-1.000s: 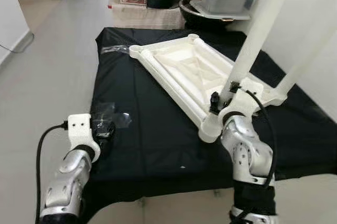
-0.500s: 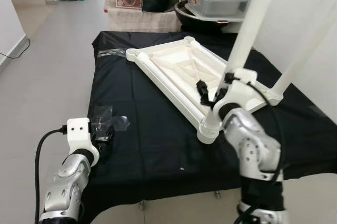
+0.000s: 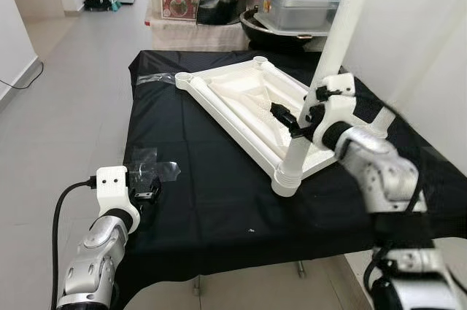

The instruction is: Building children table

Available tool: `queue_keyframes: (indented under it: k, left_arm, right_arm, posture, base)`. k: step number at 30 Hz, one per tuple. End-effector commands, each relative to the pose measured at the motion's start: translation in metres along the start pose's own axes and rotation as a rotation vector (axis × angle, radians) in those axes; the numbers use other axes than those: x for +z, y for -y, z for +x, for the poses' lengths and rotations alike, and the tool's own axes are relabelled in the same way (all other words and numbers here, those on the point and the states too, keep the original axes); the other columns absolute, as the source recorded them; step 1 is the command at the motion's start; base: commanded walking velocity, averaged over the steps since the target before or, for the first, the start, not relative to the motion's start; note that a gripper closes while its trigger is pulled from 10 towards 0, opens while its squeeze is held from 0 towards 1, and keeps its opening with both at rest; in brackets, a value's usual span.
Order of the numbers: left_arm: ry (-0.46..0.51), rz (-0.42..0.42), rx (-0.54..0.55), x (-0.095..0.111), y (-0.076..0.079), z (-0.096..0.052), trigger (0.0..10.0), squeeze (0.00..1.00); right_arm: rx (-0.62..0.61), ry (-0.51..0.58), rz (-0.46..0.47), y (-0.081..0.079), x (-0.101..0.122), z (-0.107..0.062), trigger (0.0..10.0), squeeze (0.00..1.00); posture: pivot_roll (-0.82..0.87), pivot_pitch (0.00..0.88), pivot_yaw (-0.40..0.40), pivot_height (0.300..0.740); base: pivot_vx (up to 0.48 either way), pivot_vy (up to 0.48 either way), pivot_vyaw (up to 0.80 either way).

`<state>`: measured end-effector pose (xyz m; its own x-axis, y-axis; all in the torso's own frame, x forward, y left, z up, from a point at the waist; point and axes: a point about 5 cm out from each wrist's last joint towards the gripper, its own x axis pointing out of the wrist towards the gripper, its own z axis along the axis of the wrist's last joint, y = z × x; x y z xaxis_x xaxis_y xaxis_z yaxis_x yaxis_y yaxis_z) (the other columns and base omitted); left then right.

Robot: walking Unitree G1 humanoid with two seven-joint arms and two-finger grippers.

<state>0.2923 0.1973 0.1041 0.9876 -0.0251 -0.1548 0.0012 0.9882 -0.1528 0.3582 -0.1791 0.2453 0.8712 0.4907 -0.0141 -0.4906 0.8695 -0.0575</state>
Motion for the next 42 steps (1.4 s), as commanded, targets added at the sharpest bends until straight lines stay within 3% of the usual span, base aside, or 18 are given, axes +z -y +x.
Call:
queue_keyframes:
  k: [1, 3, 5, 6, 12, 23, 24, 25, 27, 28, 39, 42]
  left_arm:
    - [-0.006, 0.021, -0.001, 0.0, -0.001, 0.001, 10.0, 0.0]
    - [-0.006, 0.021, -0.001, 0.0, -0.001, 0.002, 10.0, 0.0]
    - [-0.006, 0.023, -0.001, 0.0, -0.001, 0.001, 10.0, 0.0]
    - [-0.005, 0.023, -0.002, 0.0, -0.001, 0.001, 10.0, 0.0]
    - [-0.008, 0.023, -0.003, -0.001, -0.001, 0.001, 10.0, 0.0]
    - [-0.012, 0.03, -0.006, -0.001, -0.001, 0.001, 10.0, 0.0]
    - [-0.012, 0.03, -0.006, -0.001, -0.001, 0.001, 10.0, 0.0]
    - [-0.012, 0.03, -0.006, -0.001, -0.001, 0.001, 10.0, 0.0]
    - [-0.013, 0.031, -0.006, -0.002, -0.001, 0.001, 10.0, 0.0]
    - [-0.014, 0.031, -0.006, -0.002, -0.001, 0.0, 10.0, 0.0]
    - [-0.018, 0.027, -0.005, -0.005, 0.0, 0.0, 10.0, 0.0]
    - [-0.021, 0.027, -0.008, -0.005, 0.001, 0.0, 10.0, 0.0]
  right_arm:
    - [0.116, 0.017, -0.02, -0.006, 0.001, 0.003, 10.0, 0.0]
    - [0.135, 0.021, -0.027, -0.005, 0.001, 0.003, 10.0, 0.0]
    - [0.232, 0.023, -0.042, -0.002, 0.003, 0.002, 10.0, 0.0]
    - [0.37, 0.02, -0.025, -0.001, 0.005, -0.002, 10.0, 0.0]
    - [0.468, 0.004, -0.052, 0.002, 0.001, 0.001, 10.0, 0.0]
    - [0.471, -0.015, -0.126, 0.008, 0.0, 0.018, 10.0, 0.0]
    - [0.479, -0.017, -0.134, 0.009, 0.0, 0.019, 7.1, 0.0]
    - [0.479, -0.017, -0.134, 0.009, 0.0, 0.019, 7.1, 0.0]
    - [0.504, -0.013, -0.154, 0.01, 0.002, 0.021, 3.2, 0.0]
    - [0.509, -0.011, -0.161, 0.01, 0.003, 0.021, 0.0, 0.0]
    - [0.506, 0.001, -0.166, 0.016, 0.002, 0.023, 0.0, 0.0]
    - [0.411, -0.005, -0.139, 0.02, -0.004, 0.026, 0.0, 0.0]
  posture:
    - [0.06, 0.0, -0.109, 0.74]
    - [0.06, 0.0, -0.109, 0.74]
    - [0.07, 0.0, -0.111, 0.74]
    - [0.07, 0.0, -0.116, 0.74]
    - [0.08, 0.0, -0.116, 0.74]
    - [0.09, 0.0, -0.118, 0.74]
    - [0.09, 0.0, -0.122, 0.74]
    - [0.09, 0.0, -0.122, 0.74]
    - [0.1, 0.0, -0.125, 0.74]
    - [0.1, 0.0, -0.126, 0.74]
    - [0.1, 0.0, -0.132, 0.74]
    - [0.1, 0.0, -0.13, 0.74]
  base:
    - [0.0, 0.0, 0.0]
    - [0.0, 0.0, 0.0]
    - [0.0, 0.0, 0.0]
    - [0.0, 0.0, 0.0]
    - [0.0, 0.0, 0.0]
    - [0.0, 0.0, 0.0]
    - [0.0, 0.0, 0.0]
    - [0.0, 0.0, 0.0]
    - [0.0, 0.0, 0.0]
    - [0.0, 0.0, 0.0]
    - [0.0, 0.0, 0.0]
    - [0.0, 0.0, 0.0]
